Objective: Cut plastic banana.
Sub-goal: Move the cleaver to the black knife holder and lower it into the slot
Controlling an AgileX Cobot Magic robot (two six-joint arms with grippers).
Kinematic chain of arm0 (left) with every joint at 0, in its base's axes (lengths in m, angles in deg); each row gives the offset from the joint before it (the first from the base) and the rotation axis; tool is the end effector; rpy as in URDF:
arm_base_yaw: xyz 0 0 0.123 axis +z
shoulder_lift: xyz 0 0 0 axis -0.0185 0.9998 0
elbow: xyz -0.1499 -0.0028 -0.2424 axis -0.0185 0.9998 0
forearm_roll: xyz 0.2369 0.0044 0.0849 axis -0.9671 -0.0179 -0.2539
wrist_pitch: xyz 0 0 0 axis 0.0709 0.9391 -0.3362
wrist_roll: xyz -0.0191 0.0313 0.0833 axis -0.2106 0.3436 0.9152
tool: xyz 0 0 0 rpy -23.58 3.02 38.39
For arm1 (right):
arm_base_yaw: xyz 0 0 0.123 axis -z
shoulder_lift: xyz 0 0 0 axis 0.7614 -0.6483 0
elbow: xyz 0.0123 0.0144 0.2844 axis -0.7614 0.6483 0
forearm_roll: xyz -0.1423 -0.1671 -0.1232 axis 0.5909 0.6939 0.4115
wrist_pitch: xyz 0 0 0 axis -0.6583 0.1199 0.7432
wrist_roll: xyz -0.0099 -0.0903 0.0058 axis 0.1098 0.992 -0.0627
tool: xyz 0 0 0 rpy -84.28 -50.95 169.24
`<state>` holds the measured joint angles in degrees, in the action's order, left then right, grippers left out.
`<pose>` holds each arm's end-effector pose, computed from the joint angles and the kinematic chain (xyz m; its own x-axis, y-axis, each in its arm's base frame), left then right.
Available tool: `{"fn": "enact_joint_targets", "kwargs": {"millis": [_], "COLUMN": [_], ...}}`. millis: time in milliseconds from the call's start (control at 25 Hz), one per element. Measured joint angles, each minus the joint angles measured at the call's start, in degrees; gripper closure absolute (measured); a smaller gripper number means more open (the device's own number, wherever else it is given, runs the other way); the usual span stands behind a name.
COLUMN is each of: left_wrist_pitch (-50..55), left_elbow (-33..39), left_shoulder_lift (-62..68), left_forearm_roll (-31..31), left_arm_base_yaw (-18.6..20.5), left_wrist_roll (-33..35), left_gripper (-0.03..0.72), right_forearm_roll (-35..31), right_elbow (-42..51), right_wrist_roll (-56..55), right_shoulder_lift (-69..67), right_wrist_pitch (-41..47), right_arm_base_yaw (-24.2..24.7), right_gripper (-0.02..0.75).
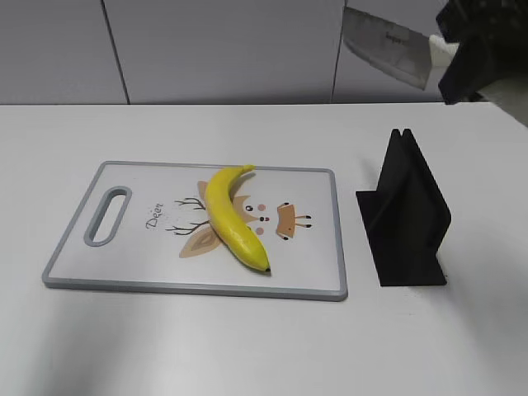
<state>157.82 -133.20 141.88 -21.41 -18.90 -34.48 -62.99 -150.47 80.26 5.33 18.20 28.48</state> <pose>0.2437 -0.0767 0.3728 -0.8122 0.3868 -0.4367 0.3987 0.9145 0.0683 0.2631 0.1140 0.3512 -0.8805 -0.1410 -0.4527 -0.2544 0.9462 0.2002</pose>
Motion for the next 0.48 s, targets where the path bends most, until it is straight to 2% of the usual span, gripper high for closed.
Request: {"fn": "enact_joint_targets", "kwargs": {"millis": [200,480], "left_wrist_pitch": [0.08,0.08], "left_elbow": [7.23,16.74], "left_shoulder_lift": [-9.41,-21.47], "left_forearm_roll": [-0.06,-0.86], "left_arm_base_yaw": [0.0,0.0], "left_wrist_roll": [-0.44,-0.53], "left_gripper": [0.136,0.136], "right_forearm_roll": [2.48,4.72], "right_elbow": [8.75,15.58], "right_wrist_roll": [-3.32,-7.3], "right_shoulder_lift": [4.1,4.52], "right_wrist_pitch": [-5.74,-9.12], "right_arm_base_yaw": [0.0,0.0], "right_gripper": [0.562,0.562]}}
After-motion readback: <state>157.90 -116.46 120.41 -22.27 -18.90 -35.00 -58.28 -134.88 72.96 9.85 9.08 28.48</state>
